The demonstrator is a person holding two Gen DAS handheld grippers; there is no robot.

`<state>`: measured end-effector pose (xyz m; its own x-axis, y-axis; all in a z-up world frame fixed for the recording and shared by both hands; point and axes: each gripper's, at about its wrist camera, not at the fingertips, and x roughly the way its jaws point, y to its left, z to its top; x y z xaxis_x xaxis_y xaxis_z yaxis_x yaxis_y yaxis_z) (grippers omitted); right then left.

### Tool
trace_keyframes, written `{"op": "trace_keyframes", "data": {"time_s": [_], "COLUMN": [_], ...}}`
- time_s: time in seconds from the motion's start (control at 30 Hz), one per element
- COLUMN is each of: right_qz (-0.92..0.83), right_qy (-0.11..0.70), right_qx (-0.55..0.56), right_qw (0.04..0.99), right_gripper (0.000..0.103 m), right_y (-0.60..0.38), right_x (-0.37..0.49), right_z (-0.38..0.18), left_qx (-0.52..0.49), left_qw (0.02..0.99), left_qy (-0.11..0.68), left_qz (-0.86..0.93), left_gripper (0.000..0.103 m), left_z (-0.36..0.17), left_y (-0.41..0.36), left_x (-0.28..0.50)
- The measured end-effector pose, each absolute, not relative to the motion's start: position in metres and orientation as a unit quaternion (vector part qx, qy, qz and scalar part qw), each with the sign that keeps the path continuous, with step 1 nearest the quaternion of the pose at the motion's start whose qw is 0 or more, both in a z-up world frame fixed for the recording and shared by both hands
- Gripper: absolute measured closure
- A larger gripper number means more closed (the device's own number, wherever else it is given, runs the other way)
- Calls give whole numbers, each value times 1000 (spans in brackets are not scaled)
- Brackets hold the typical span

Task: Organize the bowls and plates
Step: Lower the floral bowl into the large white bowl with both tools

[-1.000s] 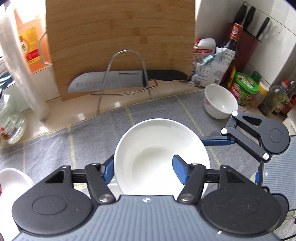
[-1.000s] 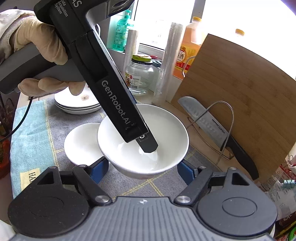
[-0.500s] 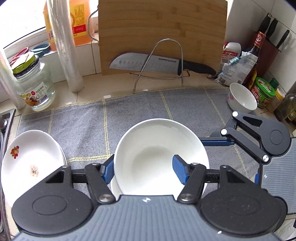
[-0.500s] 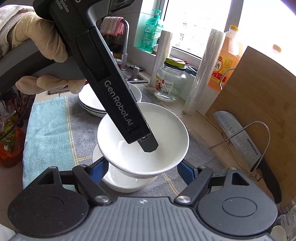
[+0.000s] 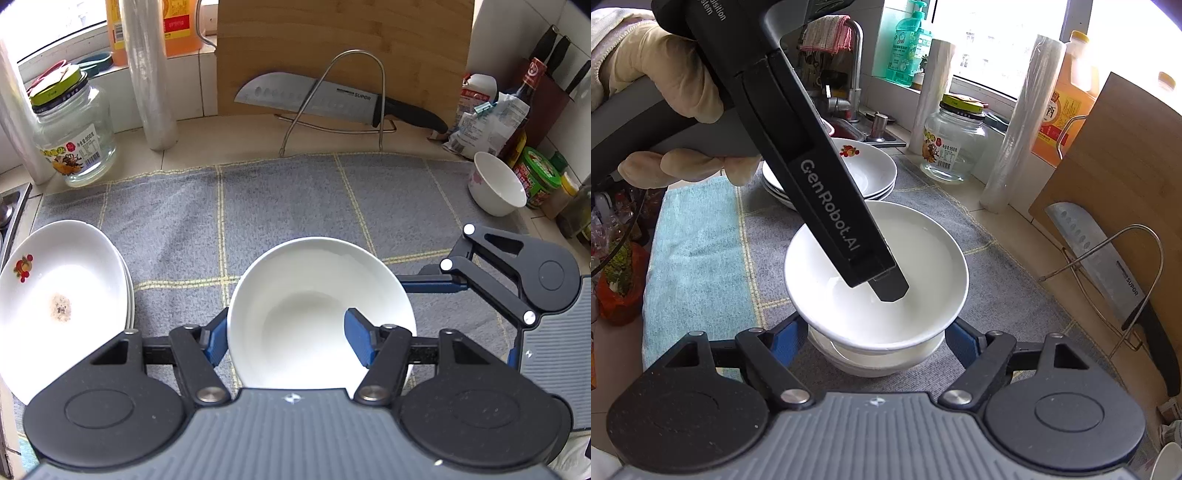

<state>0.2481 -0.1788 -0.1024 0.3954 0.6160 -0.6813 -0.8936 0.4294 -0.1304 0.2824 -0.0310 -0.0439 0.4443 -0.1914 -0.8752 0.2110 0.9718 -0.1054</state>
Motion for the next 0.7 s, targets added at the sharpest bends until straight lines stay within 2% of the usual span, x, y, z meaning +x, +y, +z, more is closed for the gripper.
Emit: {"op": "trace_keyframes", "data": {"time_s": [0.7], "right_qz": [481], "right_qy": [299], "right_qx": [-225], "right_qw": [793], "right_gripper": [18], "right_y": [-179], "right_x": [255], "right_z": [-108], "left_qx": [12], "left_qw": [843], "left_qy": [524], "left_qz": [-118], "left_gripper": [40], "left_z": [-55], "left_y": [-30], "left_x": [292]}}
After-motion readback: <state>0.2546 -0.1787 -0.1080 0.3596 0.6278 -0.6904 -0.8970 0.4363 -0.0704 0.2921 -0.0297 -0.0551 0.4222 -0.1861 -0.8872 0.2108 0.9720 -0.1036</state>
